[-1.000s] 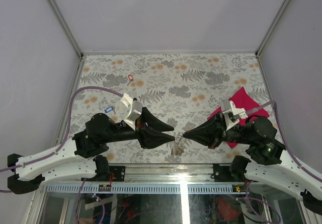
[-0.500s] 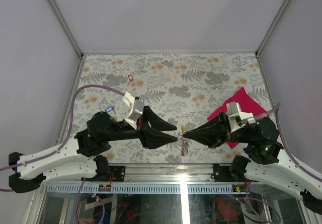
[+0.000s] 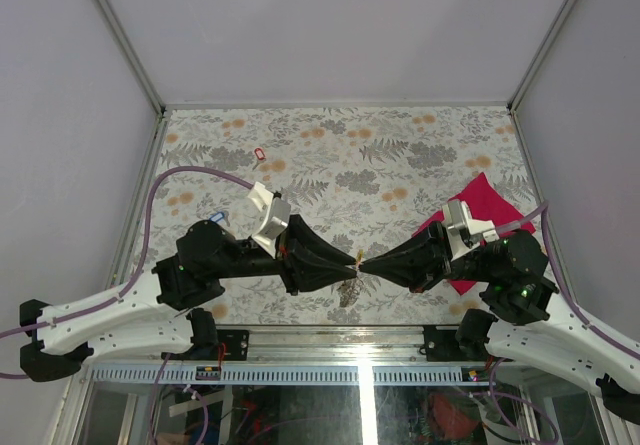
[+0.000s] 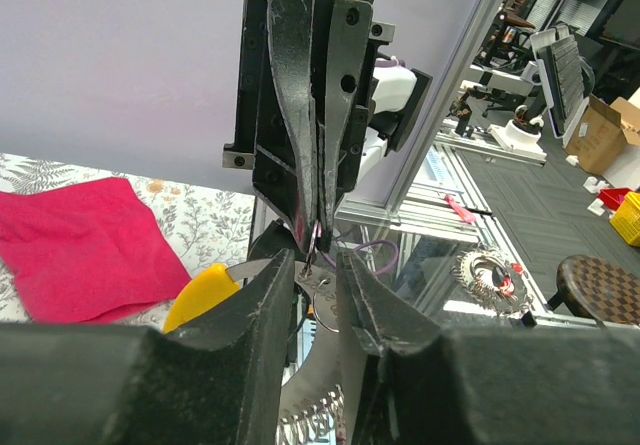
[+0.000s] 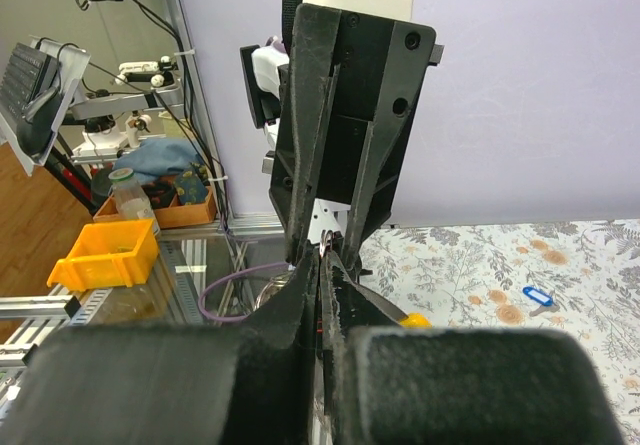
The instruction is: Put the keys on the keyring
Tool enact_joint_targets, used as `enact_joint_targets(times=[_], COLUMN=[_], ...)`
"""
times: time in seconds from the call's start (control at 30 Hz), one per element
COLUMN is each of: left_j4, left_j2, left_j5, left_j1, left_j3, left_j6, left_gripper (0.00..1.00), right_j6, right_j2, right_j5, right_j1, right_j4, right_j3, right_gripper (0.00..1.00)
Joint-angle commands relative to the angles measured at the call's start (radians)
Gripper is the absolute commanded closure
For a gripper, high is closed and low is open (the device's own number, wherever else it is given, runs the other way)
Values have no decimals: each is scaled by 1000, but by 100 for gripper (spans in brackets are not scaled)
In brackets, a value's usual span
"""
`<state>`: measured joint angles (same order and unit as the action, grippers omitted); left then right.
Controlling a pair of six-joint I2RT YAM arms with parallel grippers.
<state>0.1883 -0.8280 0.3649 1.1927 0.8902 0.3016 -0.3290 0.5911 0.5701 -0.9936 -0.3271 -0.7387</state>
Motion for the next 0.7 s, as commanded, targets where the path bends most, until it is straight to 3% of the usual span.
enact_joint_targets(times=[0.0, 0.27, 0.4, 0.53, 0.67], left_j4=[73, 73, 64, 29, -89], left_j2=[-2, -13, -15, -14, -15], left_j5=[16, 25, 30, 25, -1], left_j1=[7, 7, 6, 7, 7], left_j3=[30, 39, 45, 63, 111], left_j6=[-1, -1, -2, -9, -35], left_gripper=[78, 88, 100, 100, 100], right_j6=[-8, -4, -1, 17, 59], right_j2=[-3, 2, -4, -10, -30], right_j5=[8, 3, -5, -12, -41], right_j1=[3, 4, 4, 4, 4], right_j4=[-92, -81, -74, -21, 96], right_j3=[-26, -22, -17, -28, -53], right_gripper=[100, 100, 100, 99, 88])
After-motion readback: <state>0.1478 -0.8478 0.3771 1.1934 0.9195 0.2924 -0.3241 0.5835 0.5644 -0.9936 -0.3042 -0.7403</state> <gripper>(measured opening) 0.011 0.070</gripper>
